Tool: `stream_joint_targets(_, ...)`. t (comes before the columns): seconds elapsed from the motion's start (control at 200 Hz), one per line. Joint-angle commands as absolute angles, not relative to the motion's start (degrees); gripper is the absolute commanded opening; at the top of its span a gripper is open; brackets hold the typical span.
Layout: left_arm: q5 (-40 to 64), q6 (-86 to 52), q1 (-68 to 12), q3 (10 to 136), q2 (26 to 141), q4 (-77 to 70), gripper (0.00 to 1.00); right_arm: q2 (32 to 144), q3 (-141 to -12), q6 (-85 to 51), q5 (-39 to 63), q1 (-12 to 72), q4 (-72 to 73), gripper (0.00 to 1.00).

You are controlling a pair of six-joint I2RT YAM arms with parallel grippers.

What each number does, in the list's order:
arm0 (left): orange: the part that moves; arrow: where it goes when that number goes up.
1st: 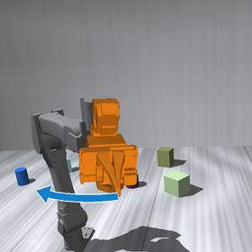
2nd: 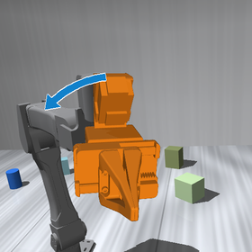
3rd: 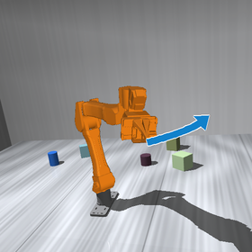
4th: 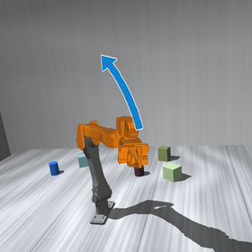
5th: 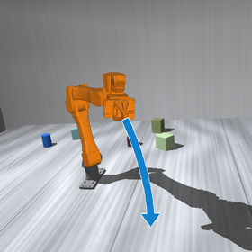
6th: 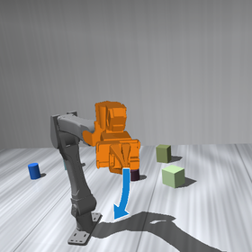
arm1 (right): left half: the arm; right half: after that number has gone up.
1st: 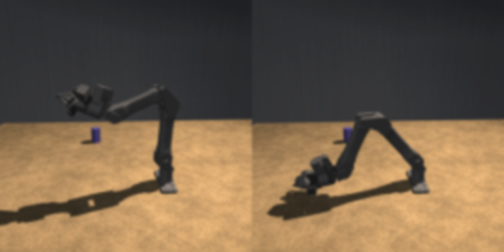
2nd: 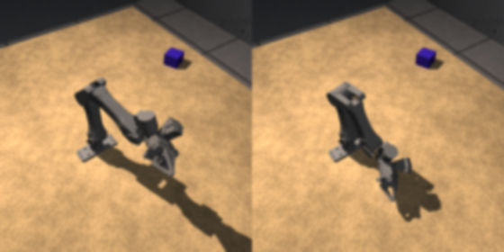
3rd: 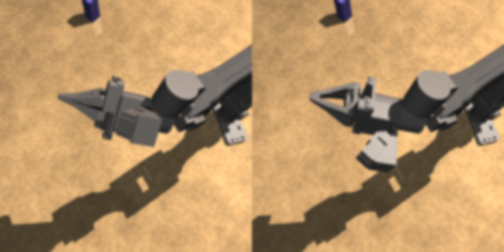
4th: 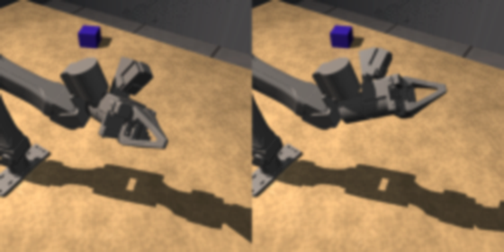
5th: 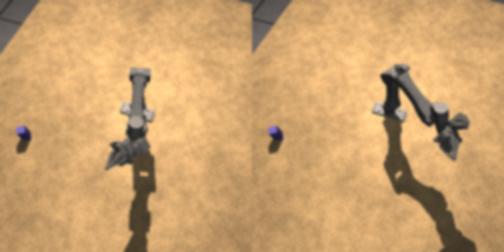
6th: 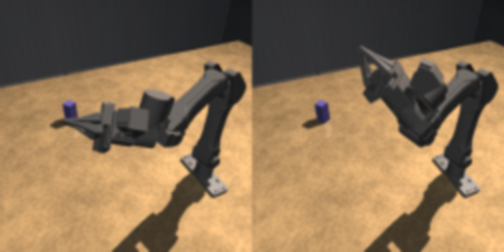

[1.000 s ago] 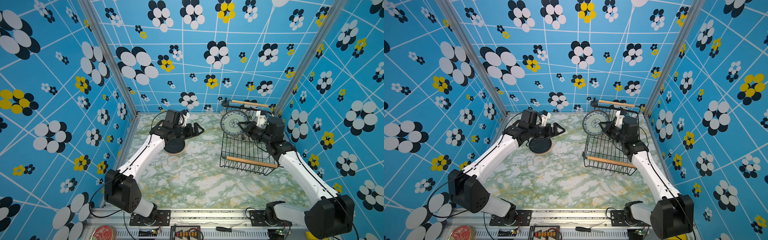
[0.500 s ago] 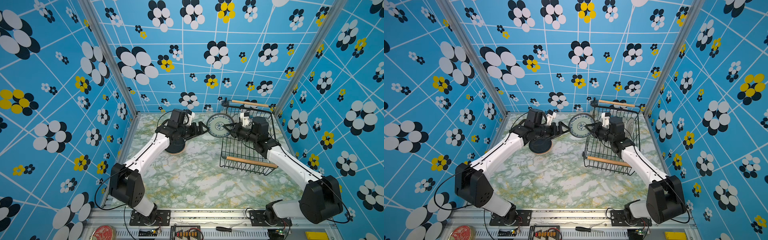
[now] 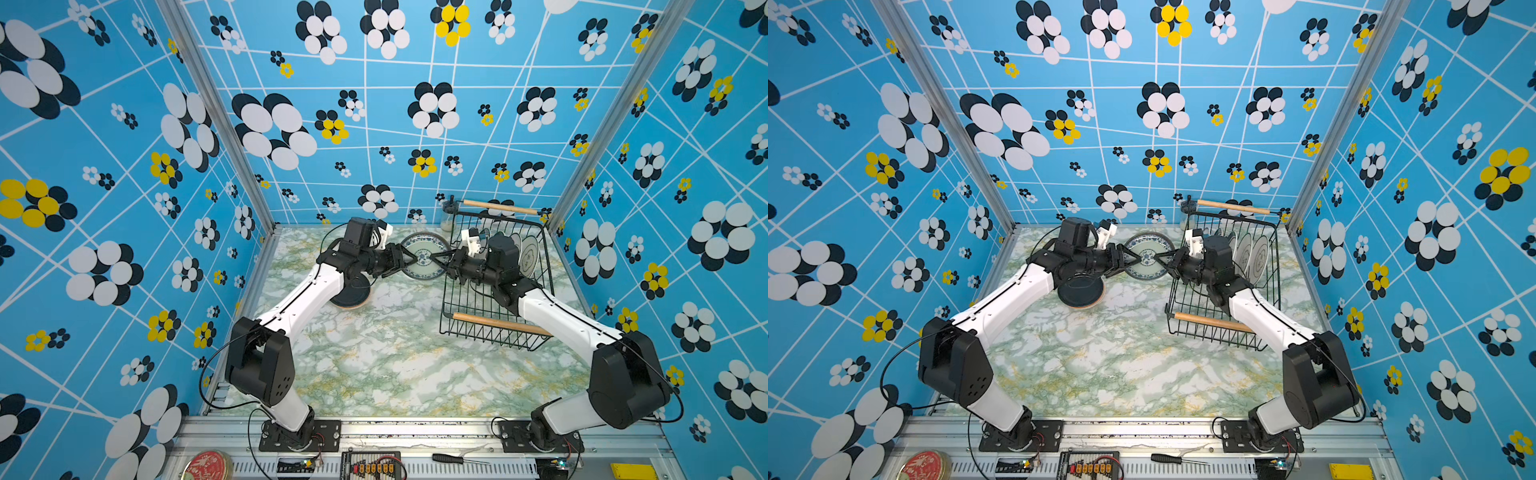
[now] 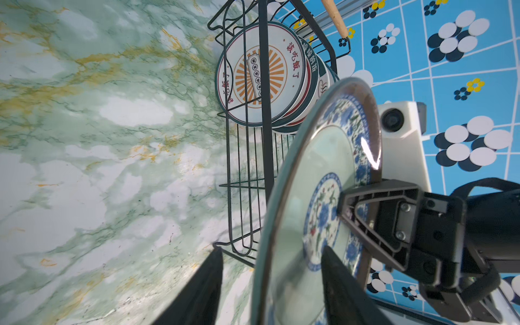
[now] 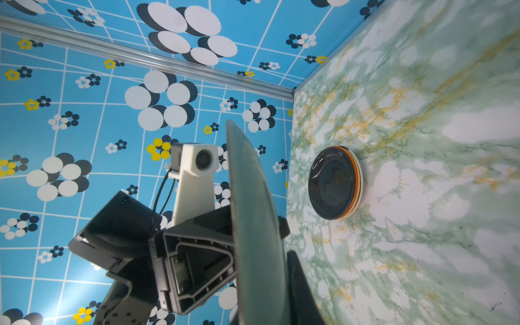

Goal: Unload the plates from the dish rack
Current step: Place the plate among the plates.

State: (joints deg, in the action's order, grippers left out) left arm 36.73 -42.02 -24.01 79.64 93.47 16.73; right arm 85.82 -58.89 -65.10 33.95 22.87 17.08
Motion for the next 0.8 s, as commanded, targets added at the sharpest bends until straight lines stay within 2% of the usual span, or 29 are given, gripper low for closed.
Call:
stream_joint_targets(0.0, 37.9, -41.9, -24.1, 80.8, 93.8, 15.9, 0.47, 86.3, -60.8, -65.2, 35.2, 23.2, 20.5, 0.13)
stream_joint_targets(0.065, 38.4, -42.0, -24.1, 80.5, 93.8, 15.7, 0.44, 86.4, -60.7, -65.0, 35.1, 23.4, 20.5, 0.14)
stream_joint_targets(0.085, 38.5, -42.0, -24.1, 80.4, 93.8, 15.7, 0.39, 86.5, -60.6, -64.9, 35.1, 23.4, 20.5, 0.14)
stream_joint_targets(0.195, 38.8, -41.9, -24.1, 79.9, 93.7, 15.3, 0.29, 86.9, -61.3, -63.5, 35.1, 23.6, 18.9, 0.14)
stream_joint_targets(0.465, 39.1, -42.1, -24.0, 79.7, 94.0, 15.7, 0.1, 87.9, -62.2, -61.4, 35.6, 23.8, 17.0, 0.24)
stream_joint_targets(0.56, 38.2, -41.7, -23.8, 79.6, 93.6, 16.9, 0.07, 88.2, -62.4, -61.1, 35.7, 23.9, 16.8, 0.3)
stream_joint_targets(0.675, 37.2, -41.1, -23.3, 79.2, 92.8, 18.6, 0.0, 88.4, -62.4, -60.5, 35.6, 23.9, 16.3, 0.45)
stream_joint_targets(0.8, 37.0, -41.2, -22.0, 77.9, 90.9, 19.1, 0.0, 88.3, -63.1, -59.1, 35.3, 23.9, 14.4, 0.53)
